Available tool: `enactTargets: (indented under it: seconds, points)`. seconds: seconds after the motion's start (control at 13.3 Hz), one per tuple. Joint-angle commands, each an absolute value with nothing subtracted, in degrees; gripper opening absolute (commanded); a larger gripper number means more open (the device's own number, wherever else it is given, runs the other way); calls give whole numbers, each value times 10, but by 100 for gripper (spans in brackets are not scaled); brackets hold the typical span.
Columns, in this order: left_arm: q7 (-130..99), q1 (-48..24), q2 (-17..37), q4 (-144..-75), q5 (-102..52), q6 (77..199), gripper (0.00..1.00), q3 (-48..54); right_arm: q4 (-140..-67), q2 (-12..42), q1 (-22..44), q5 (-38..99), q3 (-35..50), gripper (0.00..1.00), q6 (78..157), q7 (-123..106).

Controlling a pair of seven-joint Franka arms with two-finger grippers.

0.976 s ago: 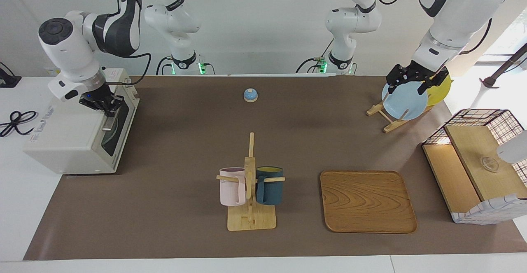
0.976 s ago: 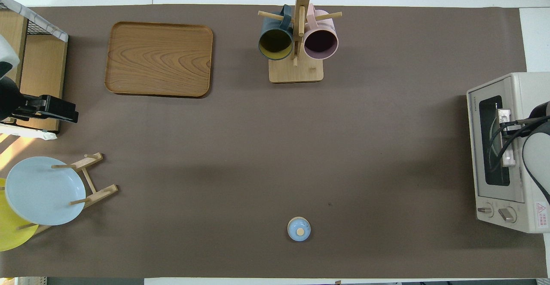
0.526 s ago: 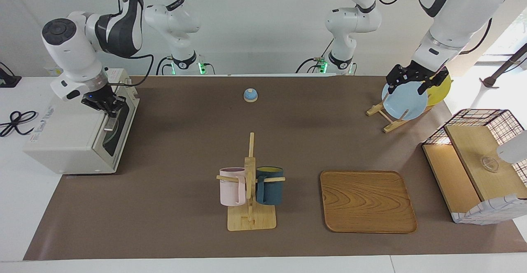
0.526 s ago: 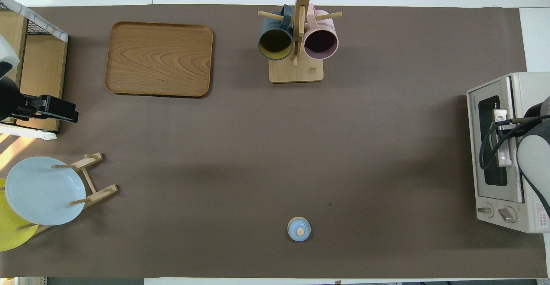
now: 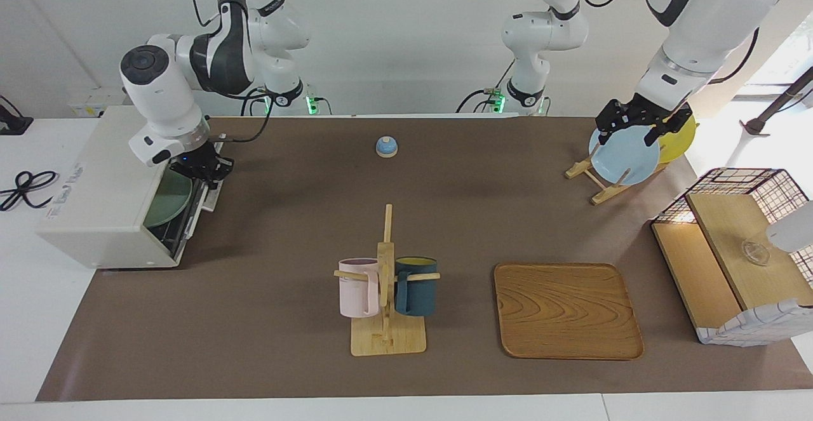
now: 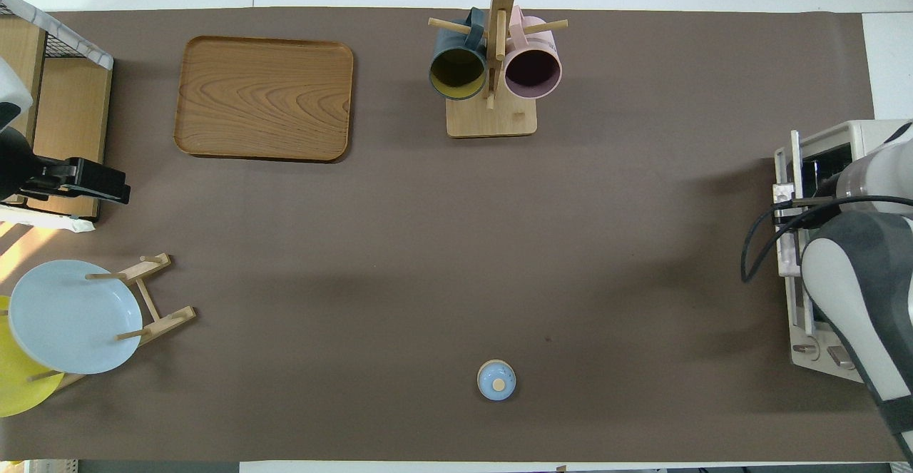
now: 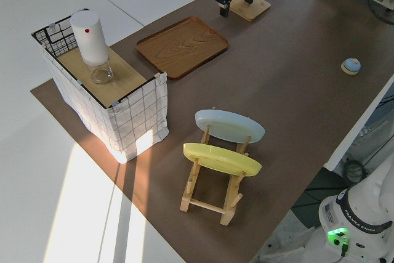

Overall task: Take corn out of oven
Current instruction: 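Reach the right gripper into the open toaster oven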

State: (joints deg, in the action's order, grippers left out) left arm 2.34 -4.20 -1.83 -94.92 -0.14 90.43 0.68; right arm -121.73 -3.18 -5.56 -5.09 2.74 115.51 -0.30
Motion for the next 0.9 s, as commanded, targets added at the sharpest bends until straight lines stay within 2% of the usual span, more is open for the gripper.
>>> enactTargets:
  seconds: [0.0,0.53,0.83]
  points:
    - [28,-37,-31,-962,5,911,100,11,-1235,3,-66,-55,24,0,1215,-1]
    - [28,-38,-31,-962,6,911,100,11,-1292,48,-31,-47,23,0,1344,33]
    - [28,-38,-31,-962,5,911,100,11,-1296,75,-28,-46,25,0,1368,50]
